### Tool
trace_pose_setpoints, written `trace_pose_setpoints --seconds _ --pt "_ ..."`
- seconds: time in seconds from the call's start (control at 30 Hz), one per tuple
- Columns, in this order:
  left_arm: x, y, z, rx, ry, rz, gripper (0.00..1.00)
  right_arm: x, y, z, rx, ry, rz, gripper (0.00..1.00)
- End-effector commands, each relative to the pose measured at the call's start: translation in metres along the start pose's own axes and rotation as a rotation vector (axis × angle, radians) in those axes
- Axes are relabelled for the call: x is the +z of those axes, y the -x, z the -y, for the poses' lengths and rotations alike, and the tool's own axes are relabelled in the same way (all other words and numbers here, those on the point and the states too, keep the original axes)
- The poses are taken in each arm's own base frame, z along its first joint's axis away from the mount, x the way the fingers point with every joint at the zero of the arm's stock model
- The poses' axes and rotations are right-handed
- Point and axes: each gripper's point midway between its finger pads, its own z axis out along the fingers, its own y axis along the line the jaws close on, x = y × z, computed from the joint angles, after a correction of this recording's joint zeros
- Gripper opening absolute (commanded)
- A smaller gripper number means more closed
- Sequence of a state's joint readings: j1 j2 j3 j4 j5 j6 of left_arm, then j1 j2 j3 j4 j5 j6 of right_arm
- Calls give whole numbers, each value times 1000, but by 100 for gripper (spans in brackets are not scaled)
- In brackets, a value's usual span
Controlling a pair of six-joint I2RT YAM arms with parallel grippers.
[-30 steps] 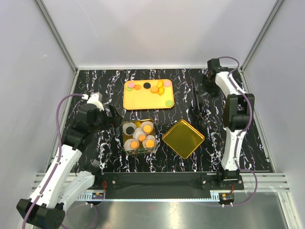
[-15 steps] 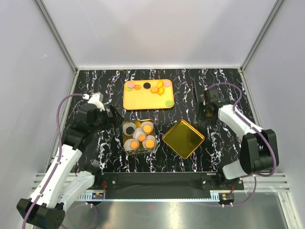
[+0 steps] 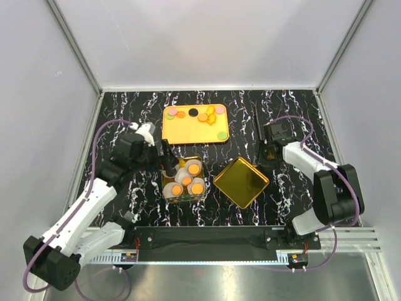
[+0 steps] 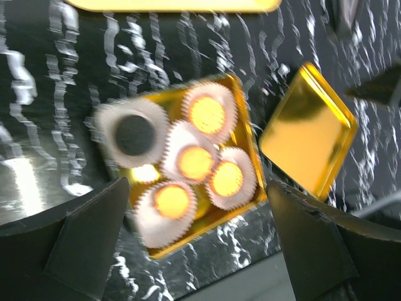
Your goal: Pack the cookies
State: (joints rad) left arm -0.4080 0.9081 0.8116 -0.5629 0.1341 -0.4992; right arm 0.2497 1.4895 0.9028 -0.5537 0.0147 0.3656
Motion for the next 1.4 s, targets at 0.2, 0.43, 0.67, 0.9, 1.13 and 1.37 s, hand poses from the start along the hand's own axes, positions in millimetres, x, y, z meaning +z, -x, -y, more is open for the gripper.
trace_pose_setpoints --seconds 0.2,0.43,0.67,0.9,1.13,1.37 --pt "5 29 77 51 -145 57 99 32 9 -15 -7 11 -24 58" --pt "19 19 114 56 -207 10 99 36 10 -16 -3 2 -44 42" --pt "51 11 125 -5 -206 -39 99 28 9 -20 -14 29 -45 22" --pt "86 25 128 -13 -125 -49 99 18 15 -25 -11 60 -17 10" --pt "114 27 130 -18 -87 -77 99 -8 28 -37 -5 118 43 4" --pt "118 41 127 -17 -116 -72 99 -46 46 -46 13 169 127 4"
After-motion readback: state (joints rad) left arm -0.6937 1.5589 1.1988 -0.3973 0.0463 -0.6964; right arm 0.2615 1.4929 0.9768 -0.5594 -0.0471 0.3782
